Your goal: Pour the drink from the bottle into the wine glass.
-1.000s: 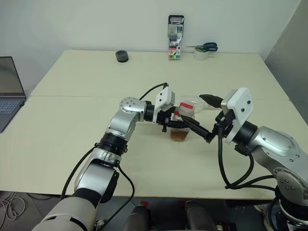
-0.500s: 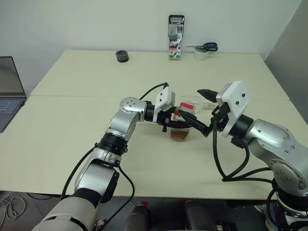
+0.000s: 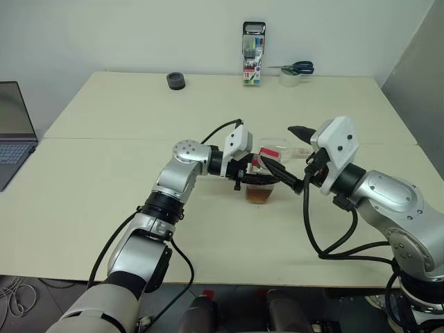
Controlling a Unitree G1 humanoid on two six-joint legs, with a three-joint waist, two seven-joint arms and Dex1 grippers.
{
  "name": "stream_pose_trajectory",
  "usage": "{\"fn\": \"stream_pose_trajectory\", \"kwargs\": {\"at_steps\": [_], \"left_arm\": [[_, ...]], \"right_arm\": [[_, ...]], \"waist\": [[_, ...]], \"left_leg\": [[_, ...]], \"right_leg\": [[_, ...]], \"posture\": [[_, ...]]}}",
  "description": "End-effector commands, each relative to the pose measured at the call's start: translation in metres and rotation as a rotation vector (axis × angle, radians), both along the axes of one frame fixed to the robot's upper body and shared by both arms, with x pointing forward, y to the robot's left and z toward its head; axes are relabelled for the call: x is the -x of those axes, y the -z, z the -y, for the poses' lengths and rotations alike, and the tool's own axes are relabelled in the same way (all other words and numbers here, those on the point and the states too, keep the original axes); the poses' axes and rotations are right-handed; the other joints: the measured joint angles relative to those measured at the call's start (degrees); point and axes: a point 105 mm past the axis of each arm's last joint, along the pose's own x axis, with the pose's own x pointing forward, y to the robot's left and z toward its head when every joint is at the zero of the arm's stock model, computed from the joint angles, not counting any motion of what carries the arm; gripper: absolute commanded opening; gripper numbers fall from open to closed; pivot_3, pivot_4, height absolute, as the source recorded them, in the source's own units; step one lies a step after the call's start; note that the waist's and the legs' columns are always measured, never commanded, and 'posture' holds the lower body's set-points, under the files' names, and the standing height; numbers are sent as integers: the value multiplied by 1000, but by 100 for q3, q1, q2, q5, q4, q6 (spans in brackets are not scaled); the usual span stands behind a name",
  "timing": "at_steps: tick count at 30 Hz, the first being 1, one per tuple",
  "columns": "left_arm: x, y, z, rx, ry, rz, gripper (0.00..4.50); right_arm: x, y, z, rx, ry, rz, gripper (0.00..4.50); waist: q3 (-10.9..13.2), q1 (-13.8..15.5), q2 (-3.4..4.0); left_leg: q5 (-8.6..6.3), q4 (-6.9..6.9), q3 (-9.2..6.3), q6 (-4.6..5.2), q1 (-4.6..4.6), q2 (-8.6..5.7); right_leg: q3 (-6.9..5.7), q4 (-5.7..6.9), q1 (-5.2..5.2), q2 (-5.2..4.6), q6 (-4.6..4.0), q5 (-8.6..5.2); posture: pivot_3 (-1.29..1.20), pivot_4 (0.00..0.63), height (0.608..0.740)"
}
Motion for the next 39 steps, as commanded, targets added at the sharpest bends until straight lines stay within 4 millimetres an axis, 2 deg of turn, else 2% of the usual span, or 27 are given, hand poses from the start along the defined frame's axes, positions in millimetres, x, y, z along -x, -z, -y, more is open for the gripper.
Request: {"fn": "stream_pose_trajectory", "kwargs": {"at_steps": [1,29,39], "left_arm": [[4,-14,2,43,22,46,1761],[4,-15,2,42,21,47,1761],[4,-15,3,43,22,46,1761]], "right_arm": [[5,-6,0,8,-11,47,4500],[3,-1,8,26,29,36,4500],[10,-4,-1,-22,-32,21,4500]], "waist": [[0,0,0],[0,0,0],[0,0,0]], "left_leg": [[0,0,0,0,0,0],[0,0,0,-1,0,0],[0,0,0,-1,0,0]], "right_leg": [[0,0,0,0,0,0],[1,0,0,0,0,0],[0,0,0,0,0,0]], "posture": [[0,150,740],[0,150,740],[0,150,740]]}}
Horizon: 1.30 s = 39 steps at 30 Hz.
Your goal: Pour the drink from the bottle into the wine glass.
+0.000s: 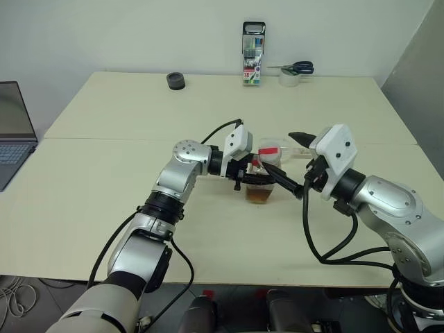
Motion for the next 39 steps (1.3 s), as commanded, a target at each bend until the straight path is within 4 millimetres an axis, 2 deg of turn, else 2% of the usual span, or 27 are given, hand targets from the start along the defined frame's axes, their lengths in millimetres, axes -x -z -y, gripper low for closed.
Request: {"fn": "stream_pose_trajectory", "kwargs": {"at_steps": [1,22,25,31,32,37,39], "left_arm": [[4,-15,3,43,21,46,1761],[4,-14,3,46,20,44,1761],[4,-14,3,46,19,44,1761],[4,-14,3,48,17,43,1761],[4,-14,3,48,17,43,1761],[5,-14,3,49,18,42,1758],[4,-13,2,48,15,41,1736]], "right_arm": [[9,-13,-3,-36,-36,38,4500],[1,-14,-8,-104,-51,-84,4500],[1,-15,-10,-102,-52,-86,3935],[4,-13,-12,-66,-58,-90,1884],[4,-13,-12,-62,-60,-92,1746],[3,-15,-8,-32,-40,-48,1746],[4,-29,-1,14,-3,83,1733]], "waist": [[0,0,0],[0,-2,0],[0,-2,0],[0,-3,0],[0,-2,0],[0,-2,0],[0,-1,0]], "left_leg": [[0,0,0,0,0,0],[-1,0,-2,1,0,1],[0,0,-2,1,0,1],[-1,0,-3,1,0,2],[-1,-1,-3,1,0,2],[-1,-1,-2,2,0,2],[-1,-1,-2,3,0,1]], "right_leg": [[0,0,0,0,0,0],[0,0,0,0,0,0],[-1,0,0,0,0,0],[-1,0,-1,0,0,0],[0,0,-1,0,0,0],[-1,0,-1,0,0,0],[1,-1,-1,0,0,0]], "posture": [[0,150,740],[0,150,740],[0,150,740],[0,150,740],[0,150,740],[0,150,740],[0,150,740]]}}
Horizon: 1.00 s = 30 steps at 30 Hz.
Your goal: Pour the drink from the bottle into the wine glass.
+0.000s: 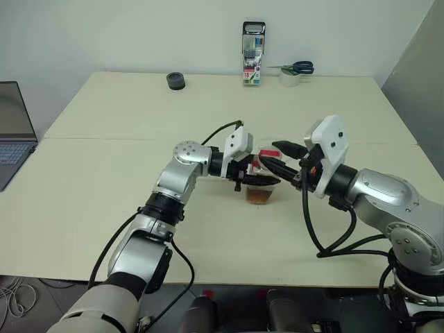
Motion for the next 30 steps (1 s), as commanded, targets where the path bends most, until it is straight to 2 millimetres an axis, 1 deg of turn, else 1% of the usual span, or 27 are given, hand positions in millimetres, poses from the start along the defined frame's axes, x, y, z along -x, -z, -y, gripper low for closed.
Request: {"fn": "stream_pose_trajectory", "kwargs": {"at_steps": [1,3,6,8,11,12,14,16,17,18,20,21,23,24,26,27,28,30], "left_arm": [[3,-18,1,44,16,57,1734],[3,-17,0,44,14,56,1734],[4,-17,0,45,12,55,1734],[4,-17,-1,46,8,54,1734],[-1,-17,-9,54,-38,49,1734],[-2,-18,-11,58,-52,46,1734],[-3,-19,-16,64,-76,45,1734],[-5,-21,-21,73,-103,44,1734],[-7,-23,-24,79,-119,44,1734],[-8,-24,-26,83,-133,44,1734],[-12,-27,-31,91,-165,45,1734],[-13,-28,-34,95,-180,45,1734],[-18,-32,-41,104,-221,48,1734],[-21,-33,-44,110,-241,49,1734],[-29,-38,-55,129,-309,48,1734],[-32,-39,-61,136,-342,48,1734],[-35,-40,-66,140,-369,48,1734],[-39,-41,-75,145,-420,55,1734]], "right_arm": [[4,-26,11,72,57,231,1716],[5,-29,14,107,60,288,1708],[6,-29,20,83,75,288,1707],[4,-25,32,63,124,257,1706],[-4,-3,88,40,363,135,1706],[-3,4,102,31,418,99,1706],[0,22,120,57,496,36,1706],[5,42,134,52,557,-42,1706],[7,51,139,60,586,-70,2413],[9,57,142,56,605,-93,2716],[9,61,145,64,636,-97,3378],[8,61,145,64,640,-91,3664],[4,54,149,89,664,-46,4411],[3,51,150,117,668,-19,4500],[-1,43,155,248,677,65,4500],[-3,42,155,284,676,88,4500],[-4,42,156,299,675,94,4500],[-4,49,154,272,647,31,4500]], "waist": [[0,2,0],[0,2,0],[0,2,-1],[0,5,-1],[0,44,-1],[0,64,-1],[0,98,-1],[0,100,0],[0,98,0],[0,96,0],[0,81,0],[-1,72,2],[-1,59,1],[-1,54,1],[-1,53,2],[-1,51,1],[0,49,0],[0,48,0]], "left_leg": [[-1,0,0,1,-1,-1],[-3,1,3,5,-2,-5],[-3,0,4,4,-1,-2],[-2,0,4,3,-2,-1],[-2,3,3,4,-3,5],[-2,2,3,4,-3,4],[-3,2,7,5,-3,2],[-5,0,10,9,-1,0],[-5,0,9,10,0,0],[-6,1,11,10,0,1],[-6,1,11,10,1,3],[-5,2,12,10,3,4],[-5,1,12,10,18,4],[-5,1,13,11,22,5],[-5,0,16,11,22,5],[-5,0,18,10,22,3],[-6,0,22,11,23,3],[-5,-3,21,10,22,6]], "right_leg": [[-1,0,0,0,0,0],[-1,-1,0,0,0,0],[-3,-1,0,1,0,0],[-3,0,1,1,0,0],[-1,0,4,0,0,0],[0,0,4,-3,0,0],[2,0,5,-3,0,0],[4,1,3,-2,0,0],[2,2,4,1,0,0],[2,2,3,6,0,0],[3,3,3,8,0,0],[6,4,3,8,0,0],[12,5,9,9,0,0],[12,4,10,10,0,0],[11,5,11,11,0,0],[12,4,11,11,1,0],[12,3,11,10,1,0],[8,2,11,12,1,0]], "posture": [[0,150,740],[0,150,740],[0,150,740],[0,150,740],[0,150,740],[0,150,740],[0,150,740],[0,150,740],[0,150,740],[0,150,740],[0,150,740],[0,150,740],[0,150,740],[0,150,740],[0,150,740],[0,150,740],[0,150,740],[0,150,740]]}}
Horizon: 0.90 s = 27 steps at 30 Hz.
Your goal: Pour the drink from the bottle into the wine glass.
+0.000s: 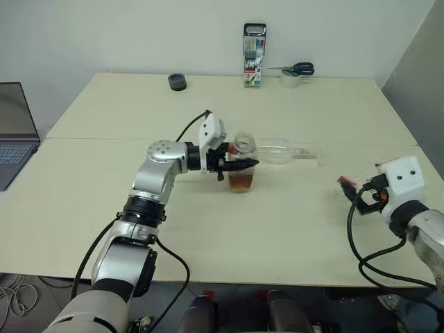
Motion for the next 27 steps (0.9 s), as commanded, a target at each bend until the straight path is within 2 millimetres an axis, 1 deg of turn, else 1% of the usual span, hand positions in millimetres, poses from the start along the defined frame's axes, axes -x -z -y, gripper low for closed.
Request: {"fn": "stream_pose_trajectory", "kwargs": {"at_steps": [1,2,3,5,6,10,12,15,19,22,24,27], "left_arm": [[-8,-20,-16,45,-85,60,1734],[-10,-21,-21,48,-112,64,1734],[-12,-22,-25,53,-135,65,1734],[-18,-25,-37,59,-196,70,1734],[-21,-26,-45,66,-235,73,1734],[-43,-33,-83,90,-461,97,1734],[-51,-33,-100,96,-565,94,1734],[-59,-30,-121,114,-676,72,1734],[-64,-30,-146,156,-807,61,1734],[-69,-28,-163,162,-914,71,1734],[-70,-26,-170,170,-958,71,1734],[-72,-21,-175,185,-992,63,1734]], "right_arm": [[2,10,-8,-102,-52,-89,4500],[4,15,-10,-127,-69,-124,4500],[3,14,-7,-108,-56,-117,4500],[-1,5,-13,-104,-99,-72,4500],[-2,0,-22,-120,-147,-50,4500],[11,-12,-85,-229,-474,-42,4500],[16,-12,-104,-264,-566,-67,4500],[17,-12,-130,-285,-676,-89,4500],[1,-19,-160,-289,-765,-69,4500],[-8,-26,-187,-288,-839,-57,4500],[-13,-28,-201,-267,-874,-54,4500],[-20,-29,-215,-237,-908,-48,4500]], "waist": [[0,3,0],[1,5,-1],[1,11,-1],[1,17,-1],[1,11,0],[1,-39,-1],[1,-40,-2],[2,-38,-4],[2,-45,-5],[3,-54,-7],[3,-58,-6],[3,-57,-7]], "left_leg": [[0,-1,-1,0,0,0],[0,-1,-2,-1,0,1],[1,-1,-4,-1,-1,5],[0,1,-3,0,-1,3],[0,1,-2,0,-1,1],[0,-2,-6,0,9,9],[0,-4,-11,0,10,16],[0,-3,-15,0,7,10],[3,2,-18,-5,7,0],[11,0,-22,-21,7,3],[13,-4,-23,-24,7,5],[13,-6,-24,-25,6,2]], "right_leg": [[-1,1,0,0,0,0],[-1,1,1,0,0,0],[-4,-1,4,0,0,0],[2,0,2,-6,0,0],[4,-1,2,-6,0,0],[2,1,2,3,0,0],[-9,2,2,8,0,0],[-7,1,2,1,0,0],[-3,0,-1,-11,0,0],[-8,3,-6,-7,0,0],[-11,4,-10,-7,-1,0],[-11,5,-11,-12,-1,1]], "posture": [[0,150,740],[0,150,740],[0,150,740],[0,150,740],[0,150,740],[0,150,740],[0,150,740],[0,150,740],[0,150,740],[0,150,740],[0,150,740],[0,150,740]]}}
